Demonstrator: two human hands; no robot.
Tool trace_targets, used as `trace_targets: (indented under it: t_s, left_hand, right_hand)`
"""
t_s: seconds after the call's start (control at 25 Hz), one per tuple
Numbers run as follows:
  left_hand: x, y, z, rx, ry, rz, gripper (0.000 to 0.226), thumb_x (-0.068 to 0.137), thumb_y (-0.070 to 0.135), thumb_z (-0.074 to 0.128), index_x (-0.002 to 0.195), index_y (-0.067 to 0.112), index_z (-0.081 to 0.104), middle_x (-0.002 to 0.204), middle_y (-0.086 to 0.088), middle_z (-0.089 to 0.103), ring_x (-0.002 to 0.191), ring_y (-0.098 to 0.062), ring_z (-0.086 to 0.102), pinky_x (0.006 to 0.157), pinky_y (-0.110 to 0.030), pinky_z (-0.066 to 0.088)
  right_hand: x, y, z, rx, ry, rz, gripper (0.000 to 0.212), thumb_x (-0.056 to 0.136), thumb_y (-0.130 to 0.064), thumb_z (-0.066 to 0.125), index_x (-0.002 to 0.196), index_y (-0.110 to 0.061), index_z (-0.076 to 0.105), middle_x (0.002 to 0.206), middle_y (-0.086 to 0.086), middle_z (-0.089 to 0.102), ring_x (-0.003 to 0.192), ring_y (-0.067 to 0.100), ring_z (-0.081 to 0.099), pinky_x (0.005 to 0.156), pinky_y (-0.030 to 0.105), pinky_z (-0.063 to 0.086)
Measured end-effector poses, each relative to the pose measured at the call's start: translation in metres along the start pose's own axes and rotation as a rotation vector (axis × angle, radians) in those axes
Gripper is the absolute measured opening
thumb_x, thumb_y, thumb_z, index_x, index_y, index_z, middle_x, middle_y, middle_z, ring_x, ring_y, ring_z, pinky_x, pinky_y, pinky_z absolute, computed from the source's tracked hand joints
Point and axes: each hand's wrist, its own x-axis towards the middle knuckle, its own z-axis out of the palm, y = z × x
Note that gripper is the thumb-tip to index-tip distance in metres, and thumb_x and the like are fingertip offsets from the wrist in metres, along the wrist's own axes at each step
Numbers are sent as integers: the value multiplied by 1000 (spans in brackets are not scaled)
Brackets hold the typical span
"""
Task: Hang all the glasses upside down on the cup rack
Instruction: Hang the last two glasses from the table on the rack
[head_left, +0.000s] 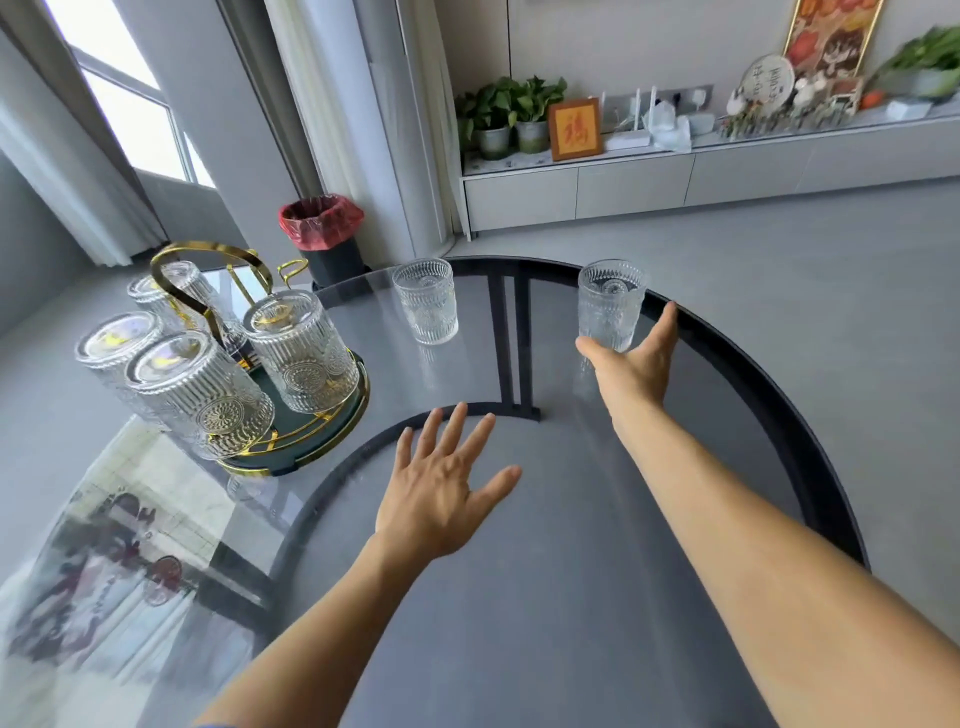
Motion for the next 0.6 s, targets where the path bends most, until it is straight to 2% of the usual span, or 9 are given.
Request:
trace_targets:
  t_s: [0.12,0.16,0.24,0.32,0.4,0.52,0.6]
  left_hand:
    - [2,1,0,-5,-9,0,81,83,83,9,153,42,11,166,5,4,152,-18,-6,122,-47,-4]
    - [3,1,-1,-4,-5,3,81,84,83,10,153,41,12,166,4,4,152,-19,-6,122,-47,-3]
    - [2,2,-1,-13,3,9,81,84,82,12,153,40,14,166,4,5,152,-19,-5,122,-48,-3]
    - [1,0,0,-32,17,11,82,83,83,11,153,40,15,166,4,6,152,-19,-5,122,-46,-6]
    - [1,0,-1,-44,17,1,82,83,84,12,152,40,17,165,4,8,152,-18,-4,121,-45,-7]
    - [0,0,-6,-131,43,-18,74,87,75,25,150,35,31,164,1,19,152,-20,5,122,-46,-1]
    - [-6,1,-17,-231,46,-18,61,92,59,42,144,28,45,160,-2,32,150,-20,18,122,-42,9]
  right_hand:
    - [19,-2,13,-181,-34,64,111,68,-41,77,153,-28,7,158,3,32,138,34,32,114,46,25]
    - [22,-4,16,-223,-20,79,108,68,-44,76,153,-28,12,155,3,37,135,36,34,113,48,27]
    - [22,-8,16,-264,-6,36,96,64,-49,76,146,-26,31,146,3,46,128,35,40,110,48,30]
    - [15,-6,13,-311,-72,-40,81,58,-54,78,128,-24,50,133,3,52,120,32,47,105,49,36]
    - [2,-6,5,-235,-199,-39,78,53,-56,81,119,-23,54,125,2,56,114,26,53,99,45,43]
    - [-32,-19,-10,75,-375,31,75,50,-55,83,116,-27,58,122,-5,65,109,13,61,91,34,47]
    - [-54,-33,-20,150,-472,42,65,54,-52,84,113,-34,62,119,-10,69,111,13,63,94,39,49]
